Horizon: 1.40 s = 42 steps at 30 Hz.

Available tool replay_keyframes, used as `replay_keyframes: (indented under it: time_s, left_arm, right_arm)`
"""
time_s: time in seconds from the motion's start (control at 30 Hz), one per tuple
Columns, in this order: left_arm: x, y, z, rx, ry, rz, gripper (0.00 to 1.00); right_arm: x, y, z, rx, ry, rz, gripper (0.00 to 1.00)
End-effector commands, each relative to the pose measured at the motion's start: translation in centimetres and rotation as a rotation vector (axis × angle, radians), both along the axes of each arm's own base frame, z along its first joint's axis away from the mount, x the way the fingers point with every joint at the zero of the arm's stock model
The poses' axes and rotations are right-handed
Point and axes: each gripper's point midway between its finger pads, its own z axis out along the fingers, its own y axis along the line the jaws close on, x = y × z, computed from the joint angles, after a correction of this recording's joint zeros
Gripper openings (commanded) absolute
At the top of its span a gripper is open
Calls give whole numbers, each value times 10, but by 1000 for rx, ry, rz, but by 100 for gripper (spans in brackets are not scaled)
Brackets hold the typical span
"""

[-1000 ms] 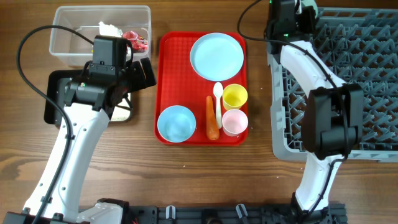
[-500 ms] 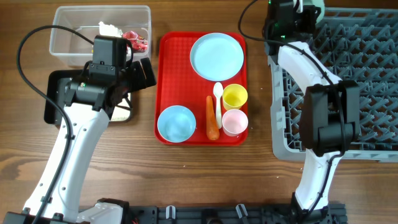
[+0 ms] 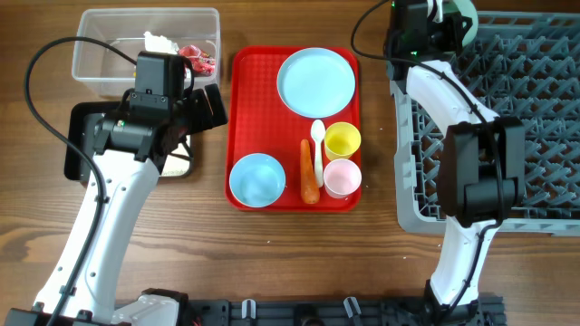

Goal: Sort waste into correct bins and load items into the dishwasher rack
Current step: 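Lower the green bowl into the rack slots and open the right gripper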

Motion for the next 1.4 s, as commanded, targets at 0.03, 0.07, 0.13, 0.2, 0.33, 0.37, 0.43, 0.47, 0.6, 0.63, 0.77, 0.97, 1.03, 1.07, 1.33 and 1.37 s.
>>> replay_keyframes:
  time_s: [0.03,0.07,0.13,0.2,0.33,0.37,0.43,0.47,0.6,0.63,0.77,0.97,1.03,1.07,1.33,1.37]
  left_arm:
    - [1,3,-3,1,8,16,100]
    - [1,3,-3,1,8,16,100]
    - [1,3,-3,1,8,16,100]
    - [1,3,-3,1,8,16,100]
    - [1,3,-3,1,8,16,100]
    - [1,3,-3,1,8,16,100]
    - [1,3,-3,1,8,16,100]
    - [1,3,-3,1,8,16,100]
    - [1,3,-3,1,8,16,100]
    - [1,3,-3,1,8,16,100]
    - [1,3,-3,1,8,16,100]
    - [1,3,-3,1,8,16,100]
    - [1,3,-3,1,8,16,100]
    - [1,3,-3,1,8,16,100]
    - [1,3,-3,1,8,16,100]
    - [1,3,-3,1,8,16,100]
  right_arm:
    - [1,-1,-21,12,14,-12,4]
    - [1,-1,-22,12,20,-11,4]
    - [1,0,-27,14,32,-7,4]
    - [2,0,-31,13,40,-6,4]
    - [3,1,-36,15,47,-1,4]
    - [3,1,-36,18,48,4,4]
    - [4,2,-37,20,48,7,7]
    - [4,2,-37,21,49,9,11]
    - [4,4,-37,20,51,13,43]
    - [4,5,-37,20,52,15,52]
    - [4,9,-36,13,57,18,76]
    - [-1,20,-32,-18,59,3,86]
    - [-3,25,-32,-31,67,-1,87]
    - [-4,28,-32,-34,71,3,88]
    - [-2,69,-32,-25,49,72,89]
    - [-2,72,-32,-25,49,77,89]
